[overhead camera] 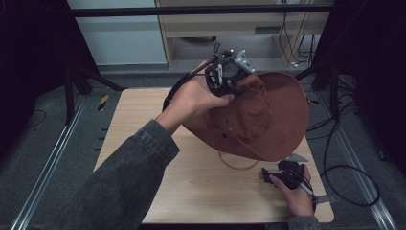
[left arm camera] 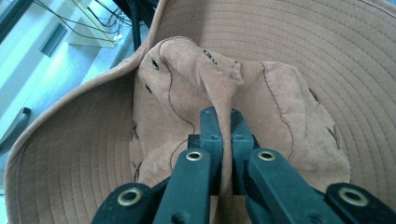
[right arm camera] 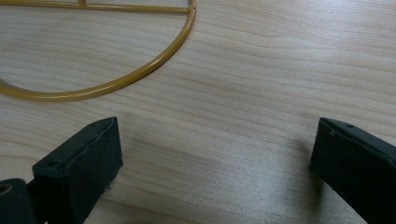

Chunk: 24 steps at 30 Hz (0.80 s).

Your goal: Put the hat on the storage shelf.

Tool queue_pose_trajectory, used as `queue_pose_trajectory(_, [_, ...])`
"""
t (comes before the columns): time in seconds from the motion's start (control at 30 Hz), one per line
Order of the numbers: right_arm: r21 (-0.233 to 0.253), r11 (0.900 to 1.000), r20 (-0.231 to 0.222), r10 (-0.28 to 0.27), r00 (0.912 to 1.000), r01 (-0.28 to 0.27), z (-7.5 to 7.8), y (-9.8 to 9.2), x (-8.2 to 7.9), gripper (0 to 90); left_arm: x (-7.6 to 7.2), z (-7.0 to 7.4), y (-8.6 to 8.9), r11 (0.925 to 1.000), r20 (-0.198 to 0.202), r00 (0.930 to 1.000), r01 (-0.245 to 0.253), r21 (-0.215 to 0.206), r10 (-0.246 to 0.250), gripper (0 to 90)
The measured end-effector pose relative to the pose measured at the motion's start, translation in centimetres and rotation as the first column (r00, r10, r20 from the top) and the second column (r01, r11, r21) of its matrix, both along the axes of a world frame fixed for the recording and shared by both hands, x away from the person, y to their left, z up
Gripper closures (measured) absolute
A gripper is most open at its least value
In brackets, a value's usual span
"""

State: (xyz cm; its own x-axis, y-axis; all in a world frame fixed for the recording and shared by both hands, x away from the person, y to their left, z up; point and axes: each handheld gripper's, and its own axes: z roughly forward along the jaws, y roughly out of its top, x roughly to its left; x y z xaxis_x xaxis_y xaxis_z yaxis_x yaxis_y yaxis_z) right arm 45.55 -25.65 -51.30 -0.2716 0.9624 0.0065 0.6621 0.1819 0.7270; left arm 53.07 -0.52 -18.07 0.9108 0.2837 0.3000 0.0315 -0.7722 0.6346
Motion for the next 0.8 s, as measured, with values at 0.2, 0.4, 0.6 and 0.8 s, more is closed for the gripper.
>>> queue_pose_trajectory(0.2, [-0.013,1.0,0.007,0.008,0.9999,-0.008,0.0,-0.1,0.0,2.1,0.4,-1.2,-1.8,0.9997,-0.01,0.9998,0.015,0.018,-0.015,88.2])
queue_pose_trajectory(0.4, [-0.016,1.0,0.007,0.008,0.9999,-0.008,0.0,-0.1,0.1,2.0,0.7,-2.5,-3.7,0.999,-0.02,0.9994,0.03,0.034,-0.029,87.5])
queue_pose_trajectory(0.6, [-0.012,1.0,0.008,0.005,1.0,-0.005,0.0,-0.1,0.1,1.9,1.1,-3.1,-4.4,0.9984,-0.022,0.9994,0.029,0.048,-0.028,87.3])
queue_pose_trajectory(0.8, [-0.012,1.0,0.007,0.005,1.0,-0.005,0.0,-0.1,0.1,1.9,1.4,-3.5,-4.5,0.9983,-0.021,0.9996,0.022,0.055,-0.021,87.1])
